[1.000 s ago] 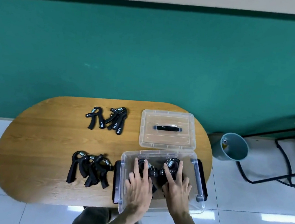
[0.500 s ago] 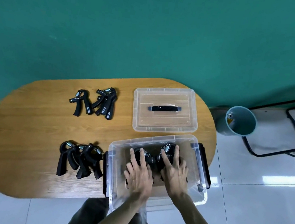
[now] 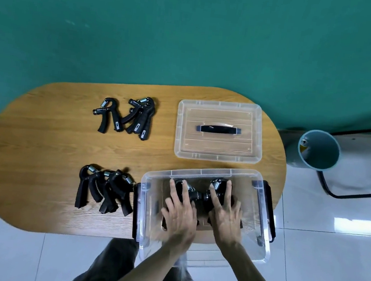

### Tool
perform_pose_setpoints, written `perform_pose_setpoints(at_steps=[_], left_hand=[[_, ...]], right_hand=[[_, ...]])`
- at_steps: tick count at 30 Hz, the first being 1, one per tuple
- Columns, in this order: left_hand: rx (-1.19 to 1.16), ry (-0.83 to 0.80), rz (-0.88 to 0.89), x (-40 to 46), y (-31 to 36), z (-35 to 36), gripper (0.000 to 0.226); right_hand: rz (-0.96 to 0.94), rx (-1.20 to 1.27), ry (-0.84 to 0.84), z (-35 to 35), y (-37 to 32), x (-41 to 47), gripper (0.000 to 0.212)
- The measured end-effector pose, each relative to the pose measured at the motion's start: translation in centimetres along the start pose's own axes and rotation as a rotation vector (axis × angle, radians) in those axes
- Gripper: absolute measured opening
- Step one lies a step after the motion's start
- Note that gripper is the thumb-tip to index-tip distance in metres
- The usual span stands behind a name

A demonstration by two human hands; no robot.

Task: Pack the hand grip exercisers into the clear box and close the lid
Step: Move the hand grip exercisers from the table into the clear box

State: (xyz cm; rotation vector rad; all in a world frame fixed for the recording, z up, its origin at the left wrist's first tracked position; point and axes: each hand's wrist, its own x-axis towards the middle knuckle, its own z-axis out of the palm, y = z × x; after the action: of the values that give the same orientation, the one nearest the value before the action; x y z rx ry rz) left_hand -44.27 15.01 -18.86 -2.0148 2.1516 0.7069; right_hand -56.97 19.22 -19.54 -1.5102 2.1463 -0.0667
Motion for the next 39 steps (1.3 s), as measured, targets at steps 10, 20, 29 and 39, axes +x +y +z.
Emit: perform_pose_setpoints(at_steps=[10, 20, 29, 39], left_hand=[[0.063, 0.044, 0.062, -0.7, -0.4, -1.2, 0.071], [0.219, 0.067, 0.527, -0.9, -1.7, -10.6, 0.053], [0.168, 0.22, 0.43, 1.9, -5.1, -19.6, 0.051], [0.187, 0.116, 0.158, 2.5, -18.3, -22.6, 0.07]], right_hand=[[-0.011, -0.011, 0.053, -1.9, -0.3, 0.2, 0.07], [-0.225, -0.021, 0.317, -8.4, -3.8, -1.3, 0.047], [-0.376, -0.134, 0.259, -13.7, -12.2, 1.8, 0.047], [-0.515, -0.283, 0.164, -10.6, -25.6, 4.0, 0.049]])
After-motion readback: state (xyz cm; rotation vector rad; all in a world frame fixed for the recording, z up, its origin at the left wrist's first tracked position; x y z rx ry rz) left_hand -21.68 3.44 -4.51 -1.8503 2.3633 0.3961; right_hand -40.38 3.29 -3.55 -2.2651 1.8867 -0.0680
